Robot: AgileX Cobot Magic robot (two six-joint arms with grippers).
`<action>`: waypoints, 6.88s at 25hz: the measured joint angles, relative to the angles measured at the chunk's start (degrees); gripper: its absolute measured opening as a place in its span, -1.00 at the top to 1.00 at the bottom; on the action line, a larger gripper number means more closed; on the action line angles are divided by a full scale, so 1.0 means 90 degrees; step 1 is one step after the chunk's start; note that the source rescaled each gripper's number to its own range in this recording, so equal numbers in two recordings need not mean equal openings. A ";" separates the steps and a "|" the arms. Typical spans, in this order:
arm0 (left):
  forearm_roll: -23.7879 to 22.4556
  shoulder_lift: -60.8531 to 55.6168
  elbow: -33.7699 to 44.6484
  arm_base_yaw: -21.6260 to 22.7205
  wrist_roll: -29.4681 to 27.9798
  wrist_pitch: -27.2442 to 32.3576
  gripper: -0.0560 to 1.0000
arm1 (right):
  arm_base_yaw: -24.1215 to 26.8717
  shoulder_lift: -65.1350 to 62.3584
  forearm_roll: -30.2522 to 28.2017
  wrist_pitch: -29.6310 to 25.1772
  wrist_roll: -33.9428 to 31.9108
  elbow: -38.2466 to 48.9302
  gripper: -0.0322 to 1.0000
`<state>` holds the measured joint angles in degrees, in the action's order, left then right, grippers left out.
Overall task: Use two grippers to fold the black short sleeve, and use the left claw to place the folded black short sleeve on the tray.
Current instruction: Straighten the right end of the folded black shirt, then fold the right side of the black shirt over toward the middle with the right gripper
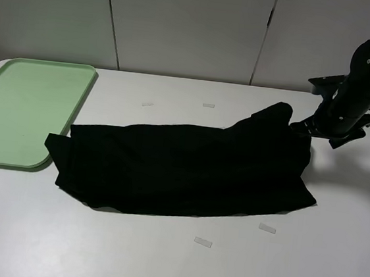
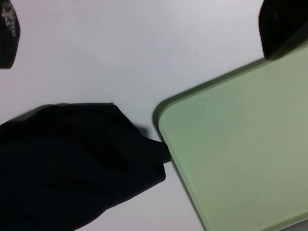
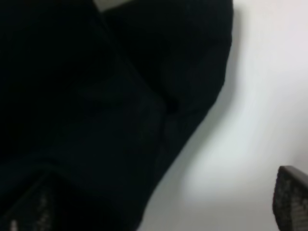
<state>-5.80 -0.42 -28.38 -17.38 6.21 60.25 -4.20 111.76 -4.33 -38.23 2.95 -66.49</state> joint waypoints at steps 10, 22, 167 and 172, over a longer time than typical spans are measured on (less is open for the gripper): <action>0.0000 0.0000 0.0000 0.0000 0.0000 0.0000 -1.00 | 0.0000 0.0000 0.0384 0.0042 -0.0465 0.0000 0.94; 0.0000 0.0000 0.0000 0.0000 -0.0003 0.0000 -1.00 | -0.0079 0.0000 0.0114 -0.0264 -0.0568 0.0000 0.94; 0.0000 0.0000 0.0000 0.0000 -0.0018 0.0000 -1.00 | -0.2136 -0.0779 0.0067 -0.0375 -0.2347 0.0757 0.55; 0.0000 0.0000 0.0000 0.0000 -0.0018 0.0000 -1.00 | -0.2293 -0.0779 0.0482 -0.0163 -0.2018 0.0757 0.55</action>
<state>-5.80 -0.42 -28.38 -17.38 6.05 60.25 -24.84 104.75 0.00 -39.69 -15.21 -59.68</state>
